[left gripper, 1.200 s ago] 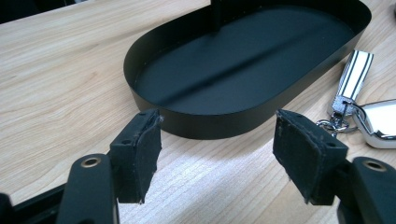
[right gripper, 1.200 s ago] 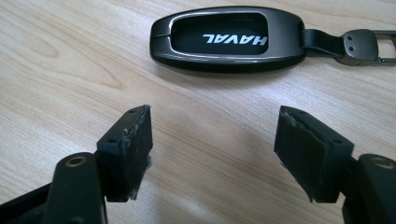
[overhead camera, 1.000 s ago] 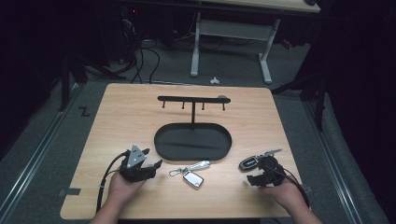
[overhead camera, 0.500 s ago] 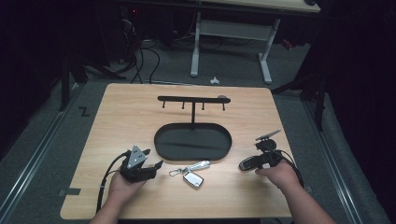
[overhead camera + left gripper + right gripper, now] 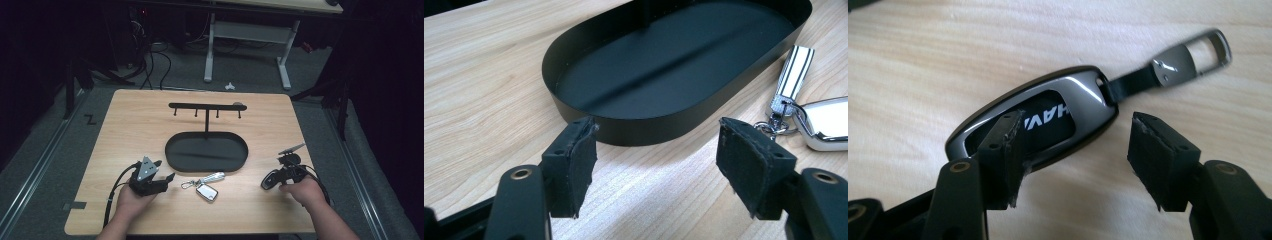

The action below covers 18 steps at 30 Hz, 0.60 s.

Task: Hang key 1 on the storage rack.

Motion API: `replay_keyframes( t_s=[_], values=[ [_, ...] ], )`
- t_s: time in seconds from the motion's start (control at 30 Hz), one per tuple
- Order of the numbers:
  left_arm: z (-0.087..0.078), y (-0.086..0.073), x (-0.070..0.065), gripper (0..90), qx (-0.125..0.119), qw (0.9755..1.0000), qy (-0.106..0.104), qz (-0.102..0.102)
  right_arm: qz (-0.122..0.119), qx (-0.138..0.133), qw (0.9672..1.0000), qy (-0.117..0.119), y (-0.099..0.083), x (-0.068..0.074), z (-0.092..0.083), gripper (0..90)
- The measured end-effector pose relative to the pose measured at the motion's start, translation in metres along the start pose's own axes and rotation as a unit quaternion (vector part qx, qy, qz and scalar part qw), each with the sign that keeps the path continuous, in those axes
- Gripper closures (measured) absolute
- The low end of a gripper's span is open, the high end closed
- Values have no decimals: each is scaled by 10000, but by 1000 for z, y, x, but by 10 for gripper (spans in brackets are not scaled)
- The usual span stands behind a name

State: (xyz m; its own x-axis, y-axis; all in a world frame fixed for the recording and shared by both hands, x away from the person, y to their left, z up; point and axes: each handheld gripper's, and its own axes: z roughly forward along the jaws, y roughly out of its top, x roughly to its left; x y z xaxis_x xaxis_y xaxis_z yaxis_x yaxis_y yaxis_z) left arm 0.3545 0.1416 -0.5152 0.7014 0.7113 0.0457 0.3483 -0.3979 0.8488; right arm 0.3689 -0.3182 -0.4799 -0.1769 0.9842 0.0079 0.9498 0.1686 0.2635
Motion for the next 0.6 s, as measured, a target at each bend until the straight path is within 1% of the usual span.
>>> replay_keyframes(
  t_s=[0.07,0.13,0.17,0.2,0.27,0.33,0.47,0.53,0.57,0.6],
  values=[
    [1,0,-1,329,14,10000,-9,21,-29,-31,10000,1,-6,-3,-3,404],
    [1,0,-2,329,37,10000,-23,51,-153,19,9999,-67,-11,-5,-6,407],
    [1,0,-2,329,38,10000,-19,54,-145,-14,9999,-65,-13,-5,-6,408],
    [2,0,-3,329,46,10000,-26,61,-165,32,9998,-100,-15,-6,-7,409],
    [2,1,-3,329,53,10000,-28,71,-191,32,9997,-112,-19,-8,-8,411],
    [2,1,-3,329,59,9999,-34,74,-180,-35,9998,-55,-18,-9,-11,411],
    [3,1,-4,329,72,9999,-40,86,-40,-287,9995,105,-10,-5,-14,400],
    [3,1,-5,329,83,9999,-45,115,15,-316,9994,140,-3,-3,-11,377],
    [3,1,-5,329,95,9998,-45,139,75,-339,9993,162,1,-3,-9,368],
    [3,1,-5,328,90,9998,-44,143,201,-338,9991,165,5,-3,-6,359]
  ],
)
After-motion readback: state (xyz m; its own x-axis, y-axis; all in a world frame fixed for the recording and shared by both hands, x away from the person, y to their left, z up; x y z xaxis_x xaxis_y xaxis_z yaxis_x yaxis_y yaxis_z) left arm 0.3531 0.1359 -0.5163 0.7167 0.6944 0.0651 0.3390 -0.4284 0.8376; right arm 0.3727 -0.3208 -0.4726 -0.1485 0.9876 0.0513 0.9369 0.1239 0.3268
